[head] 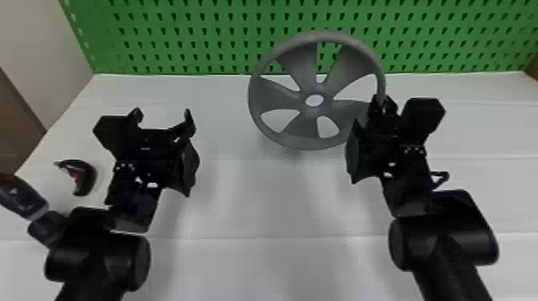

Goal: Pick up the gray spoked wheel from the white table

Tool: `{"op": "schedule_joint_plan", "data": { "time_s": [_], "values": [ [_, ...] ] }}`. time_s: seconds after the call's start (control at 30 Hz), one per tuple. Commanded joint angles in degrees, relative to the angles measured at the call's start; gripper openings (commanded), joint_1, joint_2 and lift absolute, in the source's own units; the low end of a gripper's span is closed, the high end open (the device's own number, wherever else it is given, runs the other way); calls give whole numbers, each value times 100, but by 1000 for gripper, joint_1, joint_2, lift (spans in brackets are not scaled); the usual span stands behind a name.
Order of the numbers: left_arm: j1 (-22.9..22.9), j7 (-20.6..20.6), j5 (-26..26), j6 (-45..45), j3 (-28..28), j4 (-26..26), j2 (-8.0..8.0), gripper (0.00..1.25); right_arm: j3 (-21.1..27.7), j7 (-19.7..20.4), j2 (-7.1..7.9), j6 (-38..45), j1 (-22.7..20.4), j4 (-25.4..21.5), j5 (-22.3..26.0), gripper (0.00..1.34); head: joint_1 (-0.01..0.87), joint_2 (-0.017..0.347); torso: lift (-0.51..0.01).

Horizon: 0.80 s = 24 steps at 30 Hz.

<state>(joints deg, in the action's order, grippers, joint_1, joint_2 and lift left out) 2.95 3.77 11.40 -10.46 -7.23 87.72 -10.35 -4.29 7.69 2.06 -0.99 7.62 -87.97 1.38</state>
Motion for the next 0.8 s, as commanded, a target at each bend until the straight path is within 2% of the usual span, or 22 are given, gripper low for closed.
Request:
{"op": "schedule_joint_plan", "data": {
  "time_s": [0.0,0.77],
  "values": [
    [-13,1,-6,0,20,0,6,1103,7,4,-12,-6,-6,-1,38,241,806,44,-98],
    [-13,1,-41,0,72,0,77,1103,-63,4,-56,187,-15,-1,55,241,806,44,-98]
  ]
}}
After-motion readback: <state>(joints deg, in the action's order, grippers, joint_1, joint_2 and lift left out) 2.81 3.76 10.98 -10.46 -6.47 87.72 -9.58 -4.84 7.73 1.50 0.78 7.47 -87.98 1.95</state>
